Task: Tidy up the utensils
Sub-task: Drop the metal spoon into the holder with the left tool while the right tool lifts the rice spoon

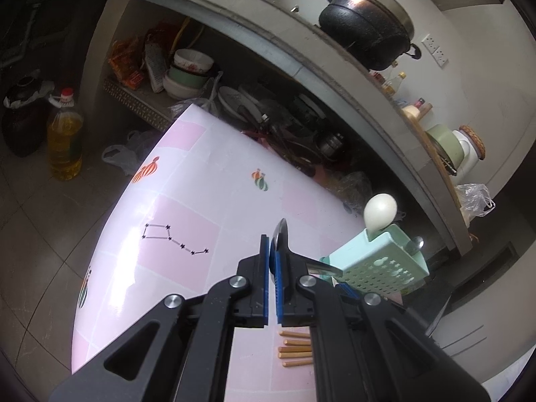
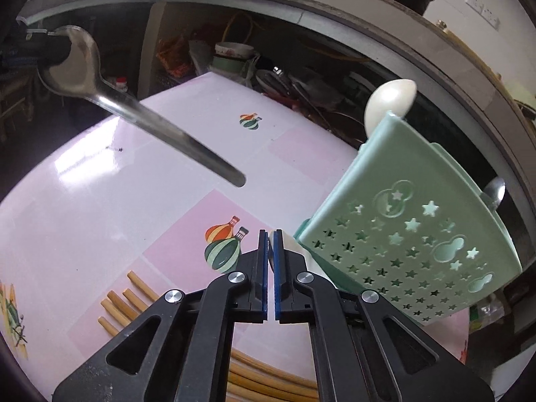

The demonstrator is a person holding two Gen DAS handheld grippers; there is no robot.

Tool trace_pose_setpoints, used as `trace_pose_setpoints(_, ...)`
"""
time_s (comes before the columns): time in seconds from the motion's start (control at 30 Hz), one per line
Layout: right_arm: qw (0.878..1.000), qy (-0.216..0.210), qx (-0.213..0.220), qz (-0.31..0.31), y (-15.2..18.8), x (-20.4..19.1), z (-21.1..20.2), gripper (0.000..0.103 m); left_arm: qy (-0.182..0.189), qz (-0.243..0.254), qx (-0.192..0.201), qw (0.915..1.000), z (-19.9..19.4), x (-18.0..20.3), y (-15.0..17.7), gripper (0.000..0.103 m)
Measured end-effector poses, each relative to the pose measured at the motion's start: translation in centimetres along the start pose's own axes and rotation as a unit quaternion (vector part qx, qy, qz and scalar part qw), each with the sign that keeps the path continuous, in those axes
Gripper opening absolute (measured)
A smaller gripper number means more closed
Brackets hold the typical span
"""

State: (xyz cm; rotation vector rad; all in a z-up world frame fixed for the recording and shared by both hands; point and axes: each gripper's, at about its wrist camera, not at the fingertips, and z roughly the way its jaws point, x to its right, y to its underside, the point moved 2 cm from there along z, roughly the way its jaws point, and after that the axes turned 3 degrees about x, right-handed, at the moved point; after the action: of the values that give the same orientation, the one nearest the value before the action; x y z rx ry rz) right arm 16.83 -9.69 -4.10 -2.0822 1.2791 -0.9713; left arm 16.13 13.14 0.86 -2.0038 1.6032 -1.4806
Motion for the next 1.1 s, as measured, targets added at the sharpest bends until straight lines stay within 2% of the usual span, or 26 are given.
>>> trace_pose_setpoints(0.17,0.997,-0.038,0.021,0.069,-0.7,3.6,-2.9,0.000,0.025,0.018,0.026,0.9992,-1.3,1.7,-1.0,0.002)
trace_pose_setpoints(0.27,0.988,-0.071,0.040,0.130,-1.1,6.7,-5.2,0.000,0.043,0.031,0.042,0.9977,-1.9,3.1,-1.9,0.002)
trace_pose_setpoints(0.43,0.974,-0.084,0.081,0.195,-1.4,11.0,-9.0,0.000,0.079,0.069,0.070,0.9920,-3.0,6.5,-3.8,0.002)
trace_pose_setpoints(0.6,0.963,-0.074,0.124,0.229,-1.6,14.5,-12.5,0.000,0.117,0.125,0.096,0.9805,-3.5,11.1,-5.7,0.002)
trace_pose_setpoints(0.67,0.957,-0.072,0.141,0.242,-1.8,15.7,-14.0,0.000,0.118,0.163,0.103,0.9740,-3.3,13.4,-6.0,0.002)
trace_pose_setpoints(0.8,0.951,-0.058,0.167,0.253,-1.5,16.9,-16.5,0.000,0.092,0.247,0.113,0.9581,-2.1,17.5,-5.5,0.002)
trace_pose_setpoints(0.93,0.948,-0.050,0.177,0.260,-1.0,17.7,-17.1,0.000,0.055,0.325,0.103,0.9383,0.6,20.8,-4.2,0.002)
trace_pose_setpoints(1.1,0.947,-0.044,0.180,0.264,-0.5,18.0,-17.4,0.000,0.002,0.408,0.094,0.9082,3.7,23.4,-2.7,0.002)
